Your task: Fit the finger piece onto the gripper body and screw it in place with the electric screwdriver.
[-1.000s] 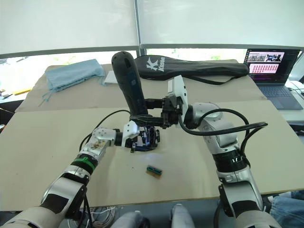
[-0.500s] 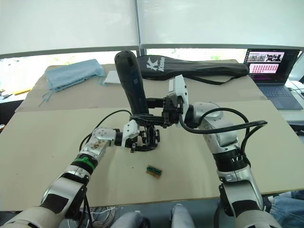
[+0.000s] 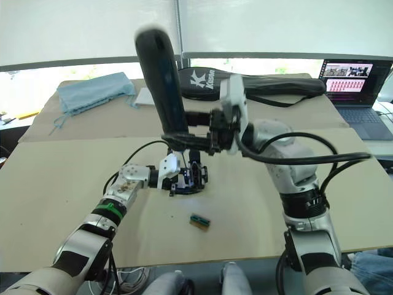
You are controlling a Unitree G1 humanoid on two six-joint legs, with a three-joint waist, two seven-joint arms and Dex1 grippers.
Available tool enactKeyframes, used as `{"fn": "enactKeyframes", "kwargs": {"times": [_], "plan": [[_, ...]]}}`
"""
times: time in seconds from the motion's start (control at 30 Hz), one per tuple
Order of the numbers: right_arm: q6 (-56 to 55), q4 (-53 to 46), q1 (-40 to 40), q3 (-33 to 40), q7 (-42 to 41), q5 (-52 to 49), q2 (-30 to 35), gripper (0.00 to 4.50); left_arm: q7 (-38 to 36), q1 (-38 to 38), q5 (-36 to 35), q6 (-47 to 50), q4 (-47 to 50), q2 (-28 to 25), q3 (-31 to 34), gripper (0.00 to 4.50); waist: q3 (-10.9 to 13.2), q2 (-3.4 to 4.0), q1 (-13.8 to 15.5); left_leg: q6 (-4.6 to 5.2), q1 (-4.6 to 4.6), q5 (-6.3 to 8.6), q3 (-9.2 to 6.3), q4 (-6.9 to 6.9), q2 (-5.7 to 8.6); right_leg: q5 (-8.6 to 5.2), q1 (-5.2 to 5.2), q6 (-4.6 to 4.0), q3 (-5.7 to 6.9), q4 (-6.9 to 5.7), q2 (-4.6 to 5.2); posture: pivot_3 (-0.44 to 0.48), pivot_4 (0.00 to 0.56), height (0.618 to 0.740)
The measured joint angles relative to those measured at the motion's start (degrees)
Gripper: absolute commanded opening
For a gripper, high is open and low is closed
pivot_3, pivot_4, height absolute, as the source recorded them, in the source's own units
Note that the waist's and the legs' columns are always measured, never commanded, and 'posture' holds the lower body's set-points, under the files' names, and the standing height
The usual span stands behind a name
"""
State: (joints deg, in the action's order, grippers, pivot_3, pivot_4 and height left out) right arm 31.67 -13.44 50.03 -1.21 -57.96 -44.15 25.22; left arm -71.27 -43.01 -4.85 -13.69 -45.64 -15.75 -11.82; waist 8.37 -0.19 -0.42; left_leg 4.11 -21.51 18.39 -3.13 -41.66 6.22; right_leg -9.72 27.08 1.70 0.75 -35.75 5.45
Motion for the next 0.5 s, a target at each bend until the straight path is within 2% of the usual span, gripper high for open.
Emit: {"fn": "enactKeyframes", "kwargs": {"times": [0.1,0.17,0.27,0.37,0.5], "plan": [[2.89,-3.66,0.2,0.53,0.99,-4.28,-0.01,1.88,0.39,0.03,0.05,0.21,-0.09,0.2,0.14,2.34,0.0,0.0,0.06,0.01,0.0,0.01,0.01,0.0,0.02,0.0,-0.02,0.0,-0.03,0.0,0.03,0.0,0.15,0.736],[6.06,-5.07,0.16,0.55,1.45,-8.0,0.03,1.88,0.46,-0.23,0.07,1.08,-0.15,0.24,0.13,3.37,0.0,0.0,0.17,0.01,0.01,0.01,0.01,-0.01,0.01,0.0,-0.03,0.0,-0.04,0.0,0.04,0.0,0.15,0.736],[8.95,-6.91,-0.35,0.56,1.83,-11.85,0.37,1.88,0.48,-0.42,0.85,1.23,-0.81,-0.85,-0.1,4.44,0.01,-0.01,0.16,0.02,-0.01,0.01,0.01,-0.01,-0.01,0.0,-0.01,0.0,-0.04,-0.02,0.03,0.0,0.15,0.736],[10.05,-8.73,-4.06,0.26,0.1,-12.82,2.5,1.88,-0.33,-0.73,2.12,-2.44,-0.73,-3.5,-0.38,4.44,0.01,-0.02,0.22,0.02,-0.03,0.01,0.0,0.02,-0.01,0.0,-0.01,0.0,-0.03,0.0,0.04,0.0,0.15,0.736],[9.71,-11.01,-10.74,-1.86,-3.63,-11.34,4.66,1.88,-8.31,0.51,0.36,-1.95,4.94,-7.5,-0.63,4.5,0.02,-0.01,0.24,0.04,-0.13,0.02,0.0,0.01,0.0,0.0,0.03,0.0,-0.03,-0.02,0.05,0.0,0.15,0.736]]}}
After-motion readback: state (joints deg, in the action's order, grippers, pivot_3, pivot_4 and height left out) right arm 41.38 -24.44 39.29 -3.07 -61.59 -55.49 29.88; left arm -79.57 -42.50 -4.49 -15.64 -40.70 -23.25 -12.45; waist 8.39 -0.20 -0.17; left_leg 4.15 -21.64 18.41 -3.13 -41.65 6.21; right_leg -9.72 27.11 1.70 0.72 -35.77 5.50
